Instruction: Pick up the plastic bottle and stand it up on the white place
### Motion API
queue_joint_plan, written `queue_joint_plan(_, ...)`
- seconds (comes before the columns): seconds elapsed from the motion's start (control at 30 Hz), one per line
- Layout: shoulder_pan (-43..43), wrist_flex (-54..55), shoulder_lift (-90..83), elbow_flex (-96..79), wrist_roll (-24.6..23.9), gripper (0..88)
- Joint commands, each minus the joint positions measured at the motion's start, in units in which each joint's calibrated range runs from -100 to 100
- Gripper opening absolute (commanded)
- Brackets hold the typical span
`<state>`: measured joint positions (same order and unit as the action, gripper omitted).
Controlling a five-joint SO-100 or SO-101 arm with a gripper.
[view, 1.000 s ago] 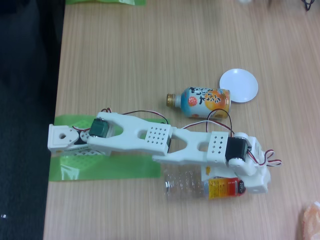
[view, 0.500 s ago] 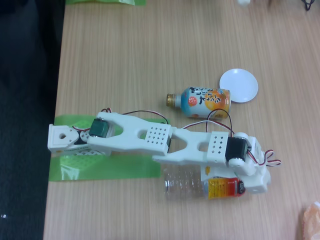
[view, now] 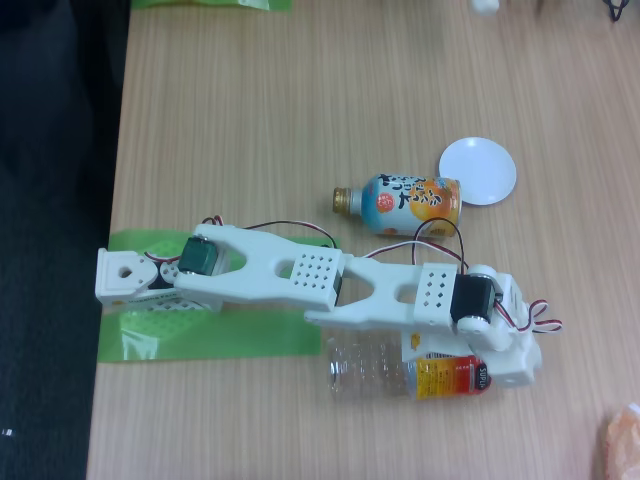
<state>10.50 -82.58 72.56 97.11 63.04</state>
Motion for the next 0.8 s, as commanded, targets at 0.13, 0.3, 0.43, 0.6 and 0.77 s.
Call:
queue_joint_plan(0.13,-0.20,0.27,-1.62,2.08,-0.25,23.3)
queue_joint_plan(0.3,-0.20,-0.25,-1.20,2.08,-0.19,26.0)
queue_joint_plan(0.43,-0.27,0.61,-1.12,1.99,-0.25,33.6)
queue_joint_plan(0.6,-0.13,0.95,-0.95,1.62,-0.25,33.6)
queue_joint_plan(0.77,-0.27,1.04,0.56,1.99,-0.25,33.6)
